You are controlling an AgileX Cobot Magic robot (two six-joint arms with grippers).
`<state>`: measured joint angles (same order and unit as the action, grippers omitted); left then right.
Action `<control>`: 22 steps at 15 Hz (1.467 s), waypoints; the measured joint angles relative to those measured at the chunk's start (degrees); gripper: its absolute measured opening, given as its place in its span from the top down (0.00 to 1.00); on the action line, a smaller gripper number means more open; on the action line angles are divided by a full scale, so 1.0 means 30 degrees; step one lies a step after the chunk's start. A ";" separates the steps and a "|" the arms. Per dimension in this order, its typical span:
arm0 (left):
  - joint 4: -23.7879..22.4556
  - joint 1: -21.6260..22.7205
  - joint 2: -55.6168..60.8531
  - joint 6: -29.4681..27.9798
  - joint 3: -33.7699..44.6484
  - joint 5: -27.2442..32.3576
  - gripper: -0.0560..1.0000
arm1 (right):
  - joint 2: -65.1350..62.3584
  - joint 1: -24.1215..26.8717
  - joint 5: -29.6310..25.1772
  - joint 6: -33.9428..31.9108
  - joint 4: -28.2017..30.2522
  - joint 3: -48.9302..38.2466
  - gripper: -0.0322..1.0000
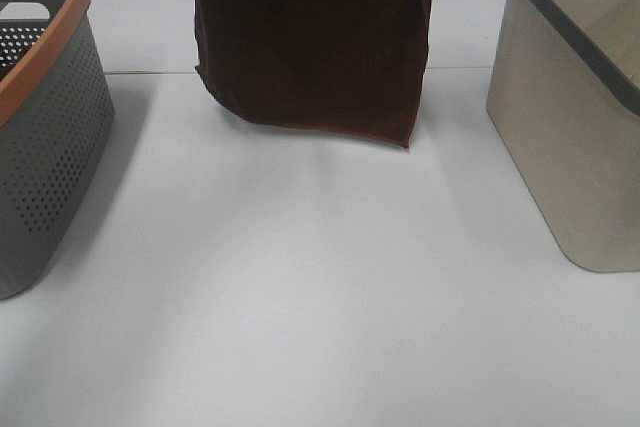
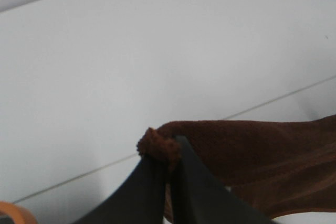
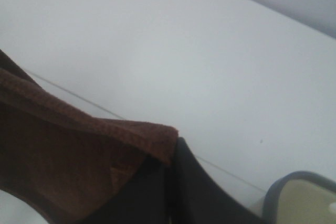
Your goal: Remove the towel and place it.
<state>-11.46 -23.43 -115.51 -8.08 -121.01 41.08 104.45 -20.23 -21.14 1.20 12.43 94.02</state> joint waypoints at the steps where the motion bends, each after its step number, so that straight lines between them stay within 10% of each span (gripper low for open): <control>1: -0.0019 0.0325 -0.0649 0.0000 0.0000 -0.1986 0.93 | 0.1375 0.0000 0.0382 -0.0592 0.2483 0.1451 0.97; 8: 0.0153 0.1375 -0.3209 -0.0019 0.0000 -0.5997 0.93 | 0.5386 0.1203 0.1738 -0.1222 0.4049 0.4584 0.97; 16: 0.2655 0.1146 -0.3361 0.0649 0.0000 0.4736 0.93 | 0.5462 0.1089 -0.7544 0.2674 -0.4717 0.4679 0.97; 22: 0.4144 0.1165 -0.3380 0.0821 0.0000 0.9167 0.93 | 0.5462 0.1127 -1.1173 0.2979 -0.6837 0.4698 0.97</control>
<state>0.97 -19.94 -125.65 -5.61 -121.01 68.58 120.84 -16.84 -54.66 10.14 -8.08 108.12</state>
